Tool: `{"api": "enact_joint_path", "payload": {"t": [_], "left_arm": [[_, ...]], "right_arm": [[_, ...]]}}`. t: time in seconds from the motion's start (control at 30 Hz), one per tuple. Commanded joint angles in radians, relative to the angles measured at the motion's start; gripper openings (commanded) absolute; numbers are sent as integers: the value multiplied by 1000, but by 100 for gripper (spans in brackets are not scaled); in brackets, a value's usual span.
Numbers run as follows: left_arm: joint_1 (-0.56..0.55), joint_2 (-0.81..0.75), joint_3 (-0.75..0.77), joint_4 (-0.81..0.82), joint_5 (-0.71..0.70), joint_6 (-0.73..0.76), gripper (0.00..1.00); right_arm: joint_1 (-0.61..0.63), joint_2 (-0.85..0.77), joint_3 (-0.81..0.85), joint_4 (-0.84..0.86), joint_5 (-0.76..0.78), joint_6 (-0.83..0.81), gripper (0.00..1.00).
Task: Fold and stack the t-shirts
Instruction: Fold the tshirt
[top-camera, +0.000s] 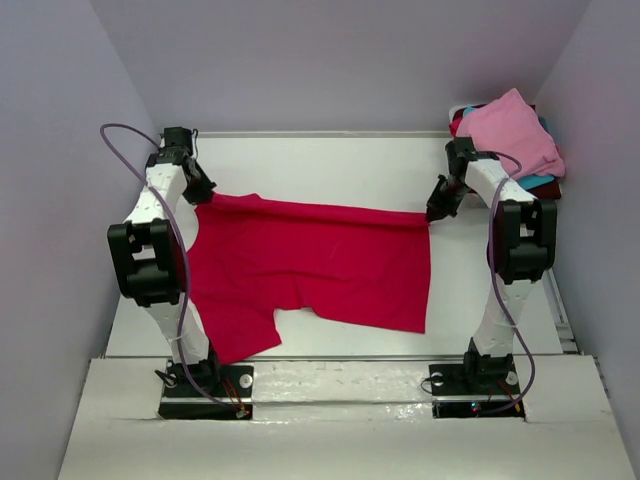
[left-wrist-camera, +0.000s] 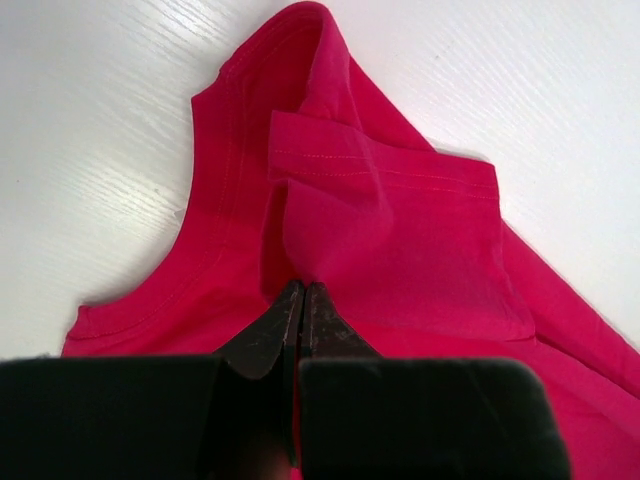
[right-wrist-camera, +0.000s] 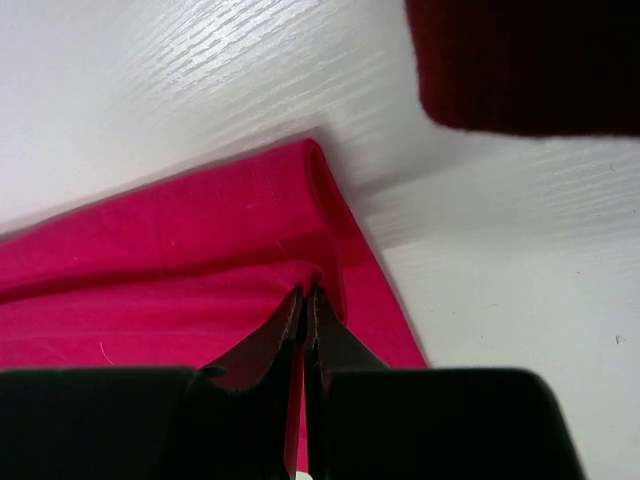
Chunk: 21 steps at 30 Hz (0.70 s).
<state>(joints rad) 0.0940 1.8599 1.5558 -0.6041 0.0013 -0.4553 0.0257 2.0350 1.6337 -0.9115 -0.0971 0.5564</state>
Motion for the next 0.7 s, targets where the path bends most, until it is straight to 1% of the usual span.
{"api": "enact_joint_path", "payload": {"t": [0.0,0.17,0.2,0.43,0.67], "left_arm": [[10,-88,-16,-9,-6,-5,6],[10,-105,-30,-17,-6,-6,6],[10,-113,-36,-16,27,-6,6],[10,-123,-80,-6,66,-14,6],[10,-134,-94,-11,60,-14,6]], "right_arm": [[-15,-64,-18,-9,13,-12,7],[-15,-79,-34,-12,22,-16,7],[-15,-82,-35,-12,22,-16,7],[-15,-82,-40,-26,8,-26,7],[-15,-101,-64,-32,16,-44,7]]}}
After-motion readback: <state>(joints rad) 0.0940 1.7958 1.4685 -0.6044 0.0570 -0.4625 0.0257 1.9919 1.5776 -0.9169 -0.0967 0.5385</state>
